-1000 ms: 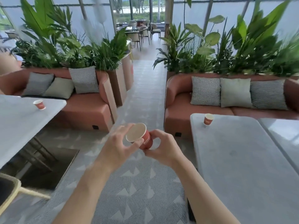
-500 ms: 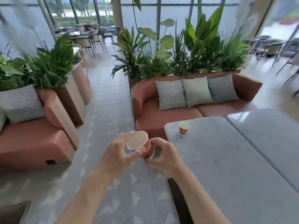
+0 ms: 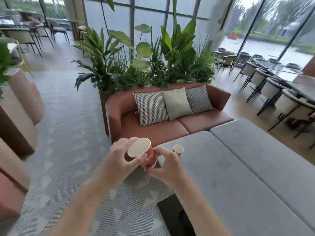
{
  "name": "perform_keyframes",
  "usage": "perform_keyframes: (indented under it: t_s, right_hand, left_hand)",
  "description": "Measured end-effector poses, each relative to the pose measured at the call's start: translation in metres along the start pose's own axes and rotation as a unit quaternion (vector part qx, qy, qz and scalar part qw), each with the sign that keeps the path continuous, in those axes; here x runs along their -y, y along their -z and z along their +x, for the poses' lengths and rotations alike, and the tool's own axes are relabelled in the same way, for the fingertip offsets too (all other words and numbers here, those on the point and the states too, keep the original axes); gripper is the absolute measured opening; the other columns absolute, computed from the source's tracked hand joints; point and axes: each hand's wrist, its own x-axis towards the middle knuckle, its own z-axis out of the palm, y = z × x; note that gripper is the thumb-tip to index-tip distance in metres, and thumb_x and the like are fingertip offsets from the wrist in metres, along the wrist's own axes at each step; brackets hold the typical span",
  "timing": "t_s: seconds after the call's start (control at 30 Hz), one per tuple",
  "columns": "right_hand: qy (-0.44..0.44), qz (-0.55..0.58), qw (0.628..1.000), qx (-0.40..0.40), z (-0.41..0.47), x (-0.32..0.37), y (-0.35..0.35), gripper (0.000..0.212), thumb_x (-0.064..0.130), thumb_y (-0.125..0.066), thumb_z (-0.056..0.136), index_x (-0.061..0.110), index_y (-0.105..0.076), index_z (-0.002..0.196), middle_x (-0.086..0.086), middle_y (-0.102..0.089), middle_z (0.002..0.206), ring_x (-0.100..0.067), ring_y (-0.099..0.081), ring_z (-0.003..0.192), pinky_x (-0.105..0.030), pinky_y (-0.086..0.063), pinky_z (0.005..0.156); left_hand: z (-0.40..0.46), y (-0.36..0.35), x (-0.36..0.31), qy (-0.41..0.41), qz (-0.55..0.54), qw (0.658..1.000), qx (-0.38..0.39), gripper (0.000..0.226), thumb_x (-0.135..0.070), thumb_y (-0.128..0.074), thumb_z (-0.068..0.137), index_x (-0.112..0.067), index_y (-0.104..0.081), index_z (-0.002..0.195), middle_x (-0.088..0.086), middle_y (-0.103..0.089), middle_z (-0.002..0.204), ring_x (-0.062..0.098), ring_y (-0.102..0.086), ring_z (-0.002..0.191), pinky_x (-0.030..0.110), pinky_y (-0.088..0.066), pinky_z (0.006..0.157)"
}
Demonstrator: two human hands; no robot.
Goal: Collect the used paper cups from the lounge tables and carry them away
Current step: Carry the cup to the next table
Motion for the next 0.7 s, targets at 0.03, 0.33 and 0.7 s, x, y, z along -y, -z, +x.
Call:
perform_keyframes:
  t_s: [0.03,0.33,0.7]
  right_hand:
    - [-0.004,-0.008,1.000,-0.001,0.005,-0.001,-0.002,0.051,0.052,-0.083,0.064,0.039,-0.068,0.111,0.025,-0.070,0.102,0.002,-0.066,0.101,-0.023,-0.055,0.086]
    - [-0.031,-0.021,0.999,0.007,0.037,-0.016,-0.010,0.047,0.050,-0.082,0.068,0.041,-0.068,0.111,0.033,-0.067,0.106,0.008,-0.064,0.104,-0.010,-0.050,0.083]
    - [-0.029,-0.019,0.999,-0.034,0.104,-0.057,-0.011,0.048,0.048,-0.087,0.071,0.038,-0.069,0.115,0.026,-0.071,0.105,0.008,-0.063,0.108,0.002,-0.036,0.091]
  left_hand:
    - [0.006,0.001,0.005,0.000,-0.005,1.000,0.004,0.078,-0.074,-0.061,0.080,-0.029,-0.062,0.144,-0.020,-0.060,0.126,0.009,-0.056,0.124,0.032,-0.045,0.106]
    - [0.050,-0.017,0.049,-0.007,-0.040,0.998,0.043,0.072,-0.076,-0.064,0.083,-0.038,-0.057,0.144,-0.030,-0.055,0.127,0.006,-0.054,0.124,0.037,-0.047,0.107]
    - [0.132,-0.033,0.059,-0.041,-0.015,0.997,0.067,0.075,-0.071,-0.064,0.083,-0.029,-0.057,0.145,-0.025,-0.056,0.132,0.007,-0.053,0.129,0.039,-0.045,0.113]
